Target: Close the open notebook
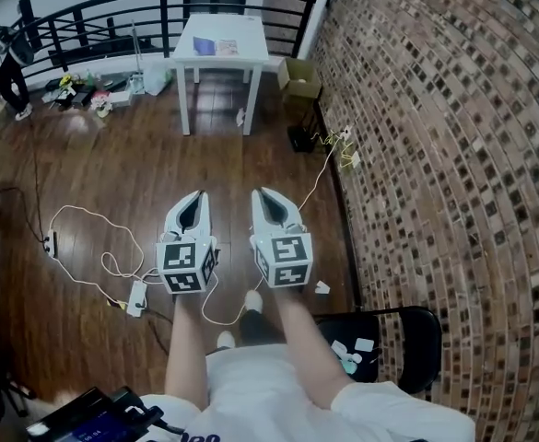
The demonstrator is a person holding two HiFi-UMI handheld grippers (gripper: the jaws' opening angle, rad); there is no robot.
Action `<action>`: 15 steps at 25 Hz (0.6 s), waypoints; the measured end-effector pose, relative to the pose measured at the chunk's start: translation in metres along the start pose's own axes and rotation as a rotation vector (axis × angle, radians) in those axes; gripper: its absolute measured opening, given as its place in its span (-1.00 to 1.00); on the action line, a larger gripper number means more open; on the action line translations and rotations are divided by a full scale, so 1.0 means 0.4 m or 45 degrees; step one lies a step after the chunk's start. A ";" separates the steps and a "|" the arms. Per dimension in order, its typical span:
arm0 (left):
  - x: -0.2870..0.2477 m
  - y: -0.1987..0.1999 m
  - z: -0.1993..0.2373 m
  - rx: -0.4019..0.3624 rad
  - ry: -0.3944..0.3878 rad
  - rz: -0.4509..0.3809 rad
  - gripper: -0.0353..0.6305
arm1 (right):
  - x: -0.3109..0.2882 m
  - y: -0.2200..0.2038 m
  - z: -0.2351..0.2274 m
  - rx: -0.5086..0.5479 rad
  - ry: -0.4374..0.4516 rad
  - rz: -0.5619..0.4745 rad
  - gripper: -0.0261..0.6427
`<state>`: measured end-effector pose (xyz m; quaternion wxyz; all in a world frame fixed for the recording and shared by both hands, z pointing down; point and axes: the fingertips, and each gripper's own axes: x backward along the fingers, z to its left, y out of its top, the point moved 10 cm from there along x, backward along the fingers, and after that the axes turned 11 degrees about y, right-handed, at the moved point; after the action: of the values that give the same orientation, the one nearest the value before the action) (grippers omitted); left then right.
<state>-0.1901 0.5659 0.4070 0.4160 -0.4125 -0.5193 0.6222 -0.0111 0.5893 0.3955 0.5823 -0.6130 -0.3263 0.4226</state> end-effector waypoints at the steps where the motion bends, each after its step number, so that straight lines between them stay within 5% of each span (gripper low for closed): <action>1: -0.025 0.005 0.012 0.010 0.006 -0.014 -0.84 | -0.028 0.002 -0.009 0.002 0.016 -0.006 -0.94; 8: -0.272 0.051 0.025 -0.093 0.033 -0.066 -0.84 | -0.238 0.052 -0.186 0.003 -0.036 -0.011 -0.95; 11: -0.390 0.083 0.017 -0.044 0.125 -0.110 -0.84 | -0.330 0.092 -0.294 -0.002 -0.025 -0.040 -0.95; 15: -0.540 0.115 -0.012 0.022 0.024 -0.083 -0.84 | -0.441 0.117 -0.412 -0.008 0.040 0.016 -0.95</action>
<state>-0.1221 0.3577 0.3784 0.4445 -0.3977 -0.5229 0.6089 0.0569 0.3547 0.3678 0.5828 -0.6234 -0.3148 0.4155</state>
